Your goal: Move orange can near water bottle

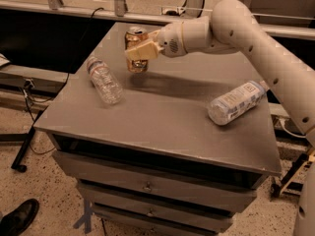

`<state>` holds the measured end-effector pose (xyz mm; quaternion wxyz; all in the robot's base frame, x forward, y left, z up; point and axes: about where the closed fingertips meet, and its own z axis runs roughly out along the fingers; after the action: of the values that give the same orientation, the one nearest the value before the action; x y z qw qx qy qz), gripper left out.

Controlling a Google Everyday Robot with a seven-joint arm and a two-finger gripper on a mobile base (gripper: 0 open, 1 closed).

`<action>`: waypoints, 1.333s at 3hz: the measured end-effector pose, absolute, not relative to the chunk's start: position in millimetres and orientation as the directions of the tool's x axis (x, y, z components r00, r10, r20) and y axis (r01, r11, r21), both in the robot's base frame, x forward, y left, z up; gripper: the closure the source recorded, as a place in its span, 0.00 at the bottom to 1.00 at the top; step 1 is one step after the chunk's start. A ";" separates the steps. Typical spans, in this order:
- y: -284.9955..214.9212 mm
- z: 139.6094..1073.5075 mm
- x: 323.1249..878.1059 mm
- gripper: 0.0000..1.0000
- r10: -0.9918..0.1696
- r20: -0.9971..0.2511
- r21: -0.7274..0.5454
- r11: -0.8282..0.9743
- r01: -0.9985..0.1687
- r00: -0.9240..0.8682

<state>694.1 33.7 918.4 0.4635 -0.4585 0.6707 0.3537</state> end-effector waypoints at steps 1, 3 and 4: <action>50.7 914.7 674.8 0.82 -0.270 -0.957 0.033 0.262 -0.965 -0.106; 60.8 905.5 659.3 0.36 -0.269 -0.961 0.008 0.198 -0.980 -0.062; 63.8 899.9 655.3 0.13 -0.271 -0.961 0.014 0.178 -0.984 -0.062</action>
Offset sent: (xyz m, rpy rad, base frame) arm -0.0407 0.0246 -0.0136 0.0374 -0.0730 0.1466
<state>655.3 63.8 899.9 0.4578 -0.5091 0.6161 0.3895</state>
